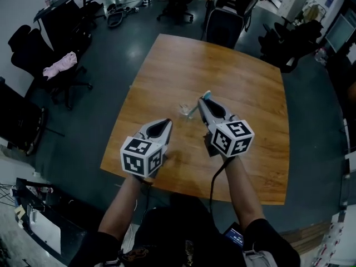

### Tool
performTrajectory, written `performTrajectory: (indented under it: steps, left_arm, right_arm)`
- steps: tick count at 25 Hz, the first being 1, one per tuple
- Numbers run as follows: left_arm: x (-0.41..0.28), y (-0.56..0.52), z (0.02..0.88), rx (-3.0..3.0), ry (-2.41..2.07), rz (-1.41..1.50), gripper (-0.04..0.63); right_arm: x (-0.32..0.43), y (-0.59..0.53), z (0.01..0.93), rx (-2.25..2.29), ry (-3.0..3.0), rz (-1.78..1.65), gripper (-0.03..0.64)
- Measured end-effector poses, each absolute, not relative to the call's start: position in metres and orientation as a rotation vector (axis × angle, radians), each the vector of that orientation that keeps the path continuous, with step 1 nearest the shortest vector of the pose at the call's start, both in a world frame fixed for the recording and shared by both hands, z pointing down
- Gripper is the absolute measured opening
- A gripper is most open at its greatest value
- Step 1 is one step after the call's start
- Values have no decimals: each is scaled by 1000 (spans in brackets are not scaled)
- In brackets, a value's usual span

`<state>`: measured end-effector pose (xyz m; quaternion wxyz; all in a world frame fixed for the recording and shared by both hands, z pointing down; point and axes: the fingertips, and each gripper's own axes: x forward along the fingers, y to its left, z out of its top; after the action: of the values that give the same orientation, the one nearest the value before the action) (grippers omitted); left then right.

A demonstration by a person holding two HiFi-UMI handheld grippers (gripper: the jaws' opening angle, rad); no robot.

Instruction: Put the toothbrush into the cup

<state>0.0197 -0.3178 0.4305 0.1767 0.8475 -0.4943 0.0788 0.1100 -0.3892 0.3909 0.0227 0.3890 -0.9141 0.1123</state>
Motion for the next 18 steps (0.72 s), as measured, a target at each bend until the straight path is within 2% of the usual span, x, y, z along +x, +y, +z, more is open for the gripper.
performTrajectory:
  steps: [8,18]
  left_arm:
    - [29,-364,453,2338,-1439,283,8]
    - [21,-393,476,2299,-1409,308,8]
  right_arm:
    - [104,-464,428,1203,-2828,384,32]
    - [82,-499,499,1196,-2708,502,32]
